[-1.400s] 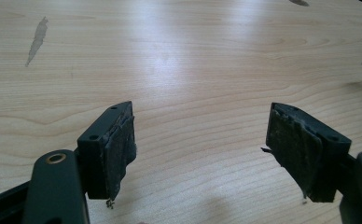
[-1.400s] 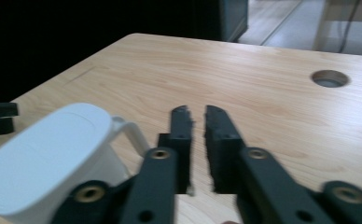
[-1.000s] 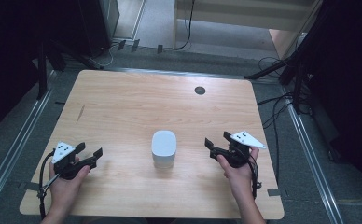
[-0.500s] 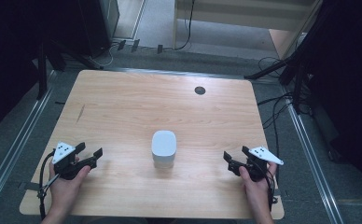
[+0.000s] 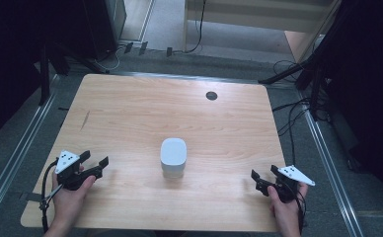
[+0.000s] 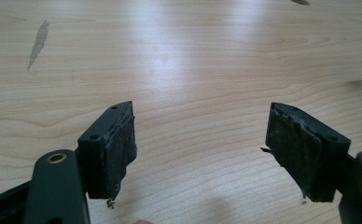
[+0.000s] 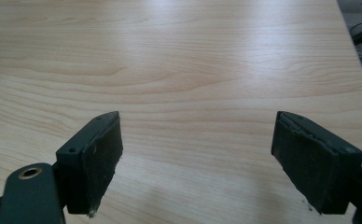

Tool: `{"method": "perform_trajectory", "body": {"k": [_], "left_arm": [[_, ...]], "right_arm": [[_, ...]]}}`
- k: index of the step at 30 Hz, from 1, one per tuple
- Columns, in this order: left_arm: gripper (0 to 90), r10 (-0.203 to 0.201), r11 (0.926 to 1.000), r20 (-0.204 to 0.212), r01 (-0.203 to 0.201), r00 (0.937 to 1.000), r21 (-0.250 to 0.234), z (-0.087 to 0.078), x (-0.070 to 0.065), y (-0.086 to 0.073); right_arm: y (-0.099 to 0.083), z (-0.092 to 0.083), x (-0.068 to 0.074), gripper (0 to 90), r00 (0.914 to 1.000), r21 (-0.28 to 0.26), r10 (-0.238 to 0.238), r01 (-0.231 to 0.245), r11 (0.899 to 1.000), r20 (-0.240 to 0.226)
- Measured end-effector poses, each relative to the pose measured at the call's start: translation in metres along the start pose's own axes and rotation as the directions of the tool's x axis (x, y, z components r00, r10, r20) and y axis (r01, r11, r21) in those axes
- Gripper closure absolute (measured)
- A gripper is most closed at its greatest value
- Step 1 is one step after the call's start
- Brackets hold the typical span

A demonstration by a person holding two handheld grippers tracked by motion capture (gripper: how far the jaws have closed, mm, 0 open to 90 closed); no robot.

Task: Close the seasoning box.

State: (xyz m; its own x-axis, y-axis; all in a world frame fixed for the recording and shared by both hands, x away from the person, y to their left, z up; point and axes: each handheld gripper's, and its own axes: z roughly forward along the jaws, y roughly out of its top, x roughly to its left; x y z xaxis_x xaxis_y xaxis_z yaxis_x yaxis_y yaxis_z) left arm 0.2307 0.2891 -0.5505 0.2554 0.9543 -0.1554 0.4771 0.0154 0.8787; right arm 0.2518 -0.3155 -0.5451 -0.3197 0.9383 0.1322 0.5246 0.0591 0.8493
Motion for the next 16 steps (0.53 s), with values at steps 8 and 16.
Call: {"method": "perform_trajectory", "body": {"k": [8,16], "left_arm": [[24.4,0.005,1.0,-0.003,-0.005,1.0,-0.005,0.0012,-0.0008,0.0005],[24.4,0.001,1.0,-0.008,-0.002,1.0,-0.008,0.0014,-0.0008,0.0005]], "right_arm": [[-0.0026,-0.0017,0.0046,17.1,0.9966,-0.014,-0.08,0.08,0.997,0.022],[-0.0023,-0.0014,0.0013,18.1,0.9989,-0.011,-0.037,0.038,0.999,0.027]]}}
